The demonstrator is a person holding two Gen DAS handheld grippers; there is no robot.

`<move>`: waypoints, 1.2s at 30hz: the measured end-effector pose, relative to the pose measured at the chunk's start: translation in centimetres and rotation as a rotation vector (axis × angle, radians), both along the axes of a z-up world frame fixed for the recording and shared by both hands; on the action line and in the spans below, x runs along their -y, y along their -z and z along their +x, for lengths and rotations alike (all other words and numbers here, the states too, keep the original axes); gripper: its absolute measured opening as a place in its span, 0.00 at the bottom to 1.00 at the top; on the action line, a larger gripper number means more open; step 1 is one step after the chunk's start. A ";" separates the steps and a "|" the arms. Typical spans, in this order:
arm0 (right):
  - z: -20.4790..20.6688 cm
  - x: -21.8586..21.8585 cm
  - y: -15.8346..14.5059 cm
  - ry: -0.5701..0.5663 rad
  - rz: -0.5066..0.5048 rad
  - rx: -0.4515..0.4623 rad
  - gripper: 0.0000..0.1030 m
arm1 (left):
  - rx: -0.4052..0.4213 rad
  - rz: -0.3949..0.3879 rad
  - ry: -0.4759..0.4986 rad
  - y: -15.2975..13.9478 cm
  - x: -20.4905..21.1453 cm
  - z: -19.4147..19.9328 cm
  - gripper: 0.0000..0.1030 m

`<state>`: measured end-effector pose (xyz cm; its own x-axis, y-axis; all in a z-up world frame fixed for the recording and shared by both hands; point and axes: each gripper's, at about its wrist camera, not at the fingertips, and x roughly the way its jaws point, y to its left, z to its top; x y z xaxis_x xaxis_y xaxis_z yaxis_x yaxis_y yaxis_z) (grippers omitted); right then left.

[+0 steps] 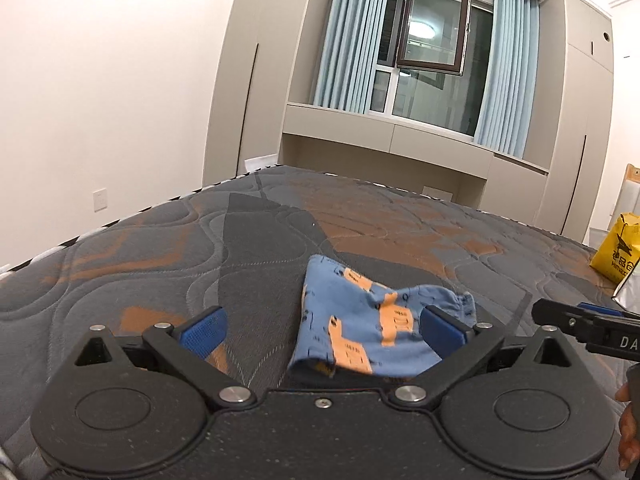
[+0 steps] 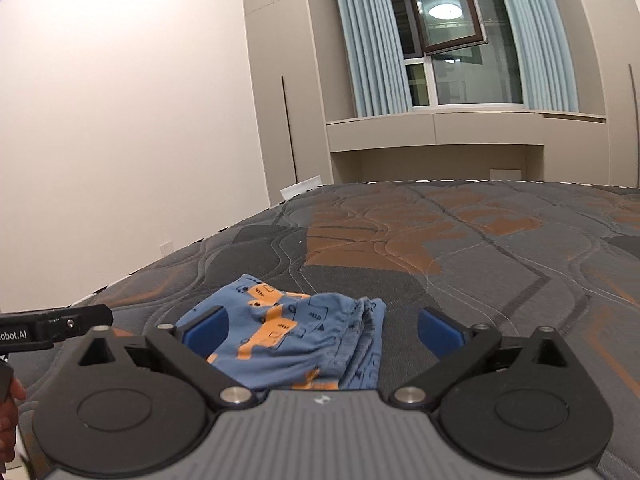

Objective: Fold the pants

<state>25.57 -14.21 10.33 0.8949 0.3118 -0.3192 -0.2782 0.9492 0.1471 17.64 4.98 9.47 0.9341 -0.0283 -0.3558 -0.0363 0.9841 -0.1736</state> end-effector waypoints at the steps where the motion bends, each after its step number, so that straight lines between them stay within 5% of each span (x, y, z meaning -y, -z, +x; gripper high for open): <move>1: -0.9 0.2 -0.1 0.009 0.004 0.002 1.00 | -0.003 -0.003 0.002 -0.1 0.1 -0.6 0.99; 16: -10.3 1.4 0.1 0.086 0.032 0.095 1.00 | 0.058 0.019 0.003 0.4 1.4 -8.2 0.99; 36: -18.6 -1.7 4.3 0.144 -0.014 0.197 1.00 | 0.088 0.102 -0.004 4.6 1.2 -14.7 0.99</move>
<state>6.93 -12.47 6.01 0.9752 0.1737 -0.1374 -0.1623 0.9826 0.0901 2.98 3.76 4.89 0.9618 0.0074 -0.2738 -0.0290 0.9968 -0.0749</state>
